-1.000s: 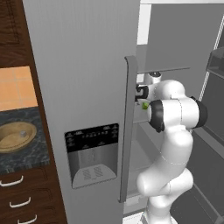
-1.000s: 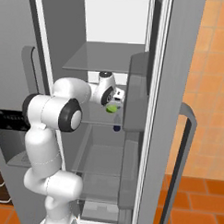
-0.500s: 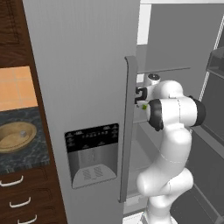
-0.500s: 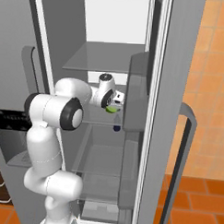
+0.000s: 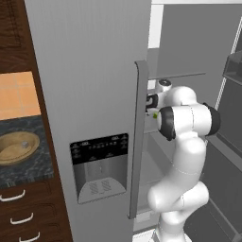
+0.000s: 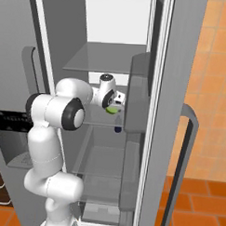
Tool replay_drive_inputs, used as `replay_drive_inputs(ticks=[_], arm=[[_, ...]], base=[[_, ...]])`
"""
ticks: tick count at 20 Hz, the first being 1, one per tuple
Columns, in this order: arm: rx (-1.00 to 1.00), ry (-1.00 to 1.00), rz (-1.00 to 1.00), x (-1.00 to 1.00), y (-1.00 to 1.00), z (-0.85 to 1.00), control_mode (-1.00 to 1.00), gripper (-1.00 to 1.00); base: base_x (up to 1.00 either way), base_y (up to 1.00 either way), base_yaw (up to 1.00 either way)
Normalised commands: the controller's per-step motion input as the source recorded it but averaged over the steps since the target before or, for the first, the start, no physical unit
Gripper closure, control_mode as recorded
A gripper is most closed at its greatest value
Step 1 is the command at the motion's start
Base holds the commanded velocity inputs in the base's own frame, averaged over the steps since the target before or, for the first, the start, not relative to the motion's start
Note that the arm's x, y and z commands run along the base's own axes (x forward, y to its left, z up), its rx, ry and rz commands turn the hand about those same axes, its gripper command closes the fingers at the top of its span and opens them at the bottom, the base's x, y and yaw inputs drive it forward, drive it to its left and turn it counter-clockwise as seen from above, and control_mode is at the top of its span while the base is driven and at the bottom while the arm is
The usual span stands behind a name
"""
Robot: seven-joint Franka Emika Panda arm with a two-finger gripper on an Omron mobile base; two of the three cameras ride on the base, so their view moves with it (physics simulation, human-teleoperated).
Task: Grab a lemon wedge from the fridge and one ice cube from the ice bowl, and put them in the glass of lemonade.
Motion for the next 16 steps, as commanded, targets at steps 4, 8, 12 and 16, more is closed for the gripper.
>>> replay_drive_inputs(ticks=[4, 8, 12, 16], arm=[[0.00, 0.00, -0.01, -0.09, -0.01, -0.03, -1.00, -1.00], [0.00, 0.00, -0.03, -0.07, 0.00, -0.01, -1.00, -1.00], [0.00, 0.00, -0.06, -0.13, 0.00, -0.07, -1.00, -1.00], [0.00, 0.00, -0.09, -0.14, 0.00, -0.01, -1.00, -1.00]], base=[[0.00, 0.00, 0.00], [0.00, 0.00, 0.00], [0.00, 0.00, 0.00], [0.00, 0.00, 0.00]])
